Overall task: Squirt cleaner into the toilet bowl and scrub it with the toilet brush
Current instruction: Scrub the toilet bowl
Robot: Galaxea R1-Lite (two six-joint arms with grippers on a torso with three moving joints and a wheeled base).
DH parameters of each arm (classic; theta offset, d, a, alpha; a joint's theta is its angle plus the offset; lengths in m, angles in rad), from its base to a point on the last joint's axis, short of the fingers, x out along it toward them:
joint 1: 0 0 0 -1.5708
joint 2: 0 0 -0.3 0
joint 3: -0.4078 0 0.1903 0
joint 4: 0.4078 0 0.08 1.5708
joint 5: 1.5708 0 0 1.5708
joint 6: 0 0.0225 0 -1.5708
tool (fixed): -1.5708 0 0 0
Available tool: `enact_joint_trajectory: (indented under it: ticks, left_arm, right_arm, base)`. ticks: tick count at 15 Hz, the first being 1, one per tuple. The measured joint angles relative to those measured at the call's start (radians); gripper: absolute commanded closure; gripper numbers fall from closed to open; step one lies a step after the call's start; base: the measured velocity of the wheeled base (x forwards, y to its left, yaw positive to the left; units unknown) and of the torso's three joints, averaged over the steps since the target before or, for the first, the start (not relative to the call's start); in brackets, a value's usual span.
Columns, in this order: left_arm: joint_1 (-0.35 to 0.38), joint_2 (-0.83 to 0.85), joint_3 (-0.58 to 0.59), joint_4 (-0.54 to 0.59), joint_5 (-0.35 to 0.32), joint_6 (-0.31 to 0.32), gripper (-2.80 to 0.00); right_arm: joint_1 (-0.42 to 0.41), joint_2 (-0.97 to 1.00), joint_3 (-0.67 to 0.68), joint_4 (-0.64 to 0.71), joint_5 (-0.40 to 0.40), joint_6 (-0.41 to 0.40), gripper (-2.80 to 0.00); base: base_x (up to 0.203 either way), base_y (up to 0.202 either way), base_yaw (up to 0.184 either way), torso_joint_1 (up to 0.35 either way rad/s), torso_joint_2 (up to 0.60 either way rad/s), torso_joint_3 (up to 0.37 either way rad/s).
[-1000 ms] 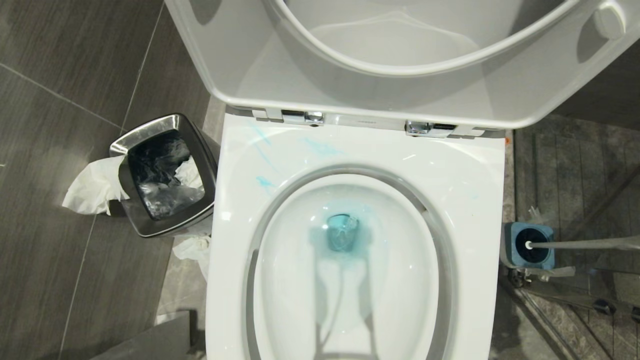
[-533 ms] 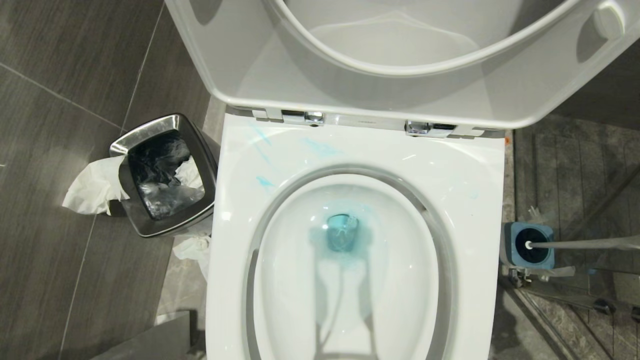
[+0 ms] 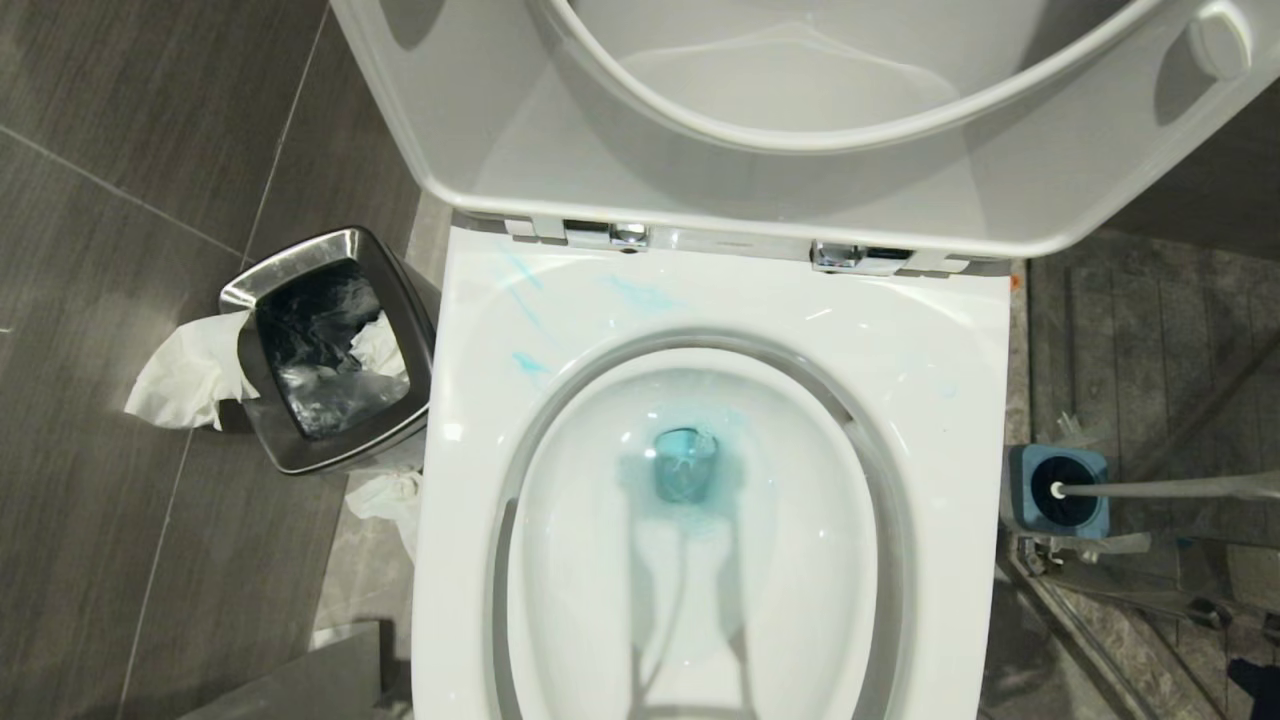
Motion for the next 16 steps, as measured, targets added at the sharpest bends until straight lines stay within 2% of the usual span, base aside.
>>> enact_joint_trajectory:
  ticks: [2, 4, 7, 9, 10, 14, 16]
  left_arm:
    - [0.000, 0.000, 0.000, 0.000, 0.000, 0.000, 0.00]
    - [0.000, 0.000, 0.000, 0.000, 0.000, 0.000, 0.00]
    - [0.000, 0.000, 0.000, 0.000, 0.000, 0.000, 0.00]
    - [0.000, 0.000, 0.000, 0.000, 0.000, 0.000, 0.00]
    - [0.000, 0.000, 0.000, 0.000, 0.000, 0.000, 0.00]
    - [0.000, 0.000, 0.000, 0.000, 0.000, 0.000, 0.00]
    - [0.000, 0.000, 0.000, 0.000, 0.000, 0.000, 0.00]
  right_arm:
    - [-0.017, 0.135, 0.132, -0.339, 0.003, -0.128, 0.00]
    - [-0.080, 0.264, 0.202, -0.635, 0.017, -0.216, 0.00]
    - [-0.189, 0.385, 0.225, -0.927, 0.072, -0.257, 0.00]
    - [-0.226, 0.424, 0.231, -1.022, 0.090, -0.266, 0.00]
    - [-0.233, 0.436, 0.233, -1.043, 0.091, -0.265, -2.80]
    - [-0.242, 0.462, 0.235, -1.084, 0.099, -0.253, -2.80]
    - [-0.257, 0.476, 0.233, -1.091, 0.134, -0.234, -2.80]
  base:
    - [0.000, 0.000, 0.000, 0.000, 0.00, 0.000]
    - [0.000, 0.000, 0.000, 0.000, 0.00, 0.000]
    - [0.000, 0.000, 0.000, 0.000, 0.00, 0.000]
    - [0.000, 0.000, 0.000, 0.000, 0.00, 0.000]
    - [0.000, 0.000, 0.000, 0.000, 0.00, 0.000]
    - [0.000, 0.000, 0.000, 0.000, 0.00, 0.000]
    - [0.000, 0.000, 0.000, 0.000, 0.00, 0.000]
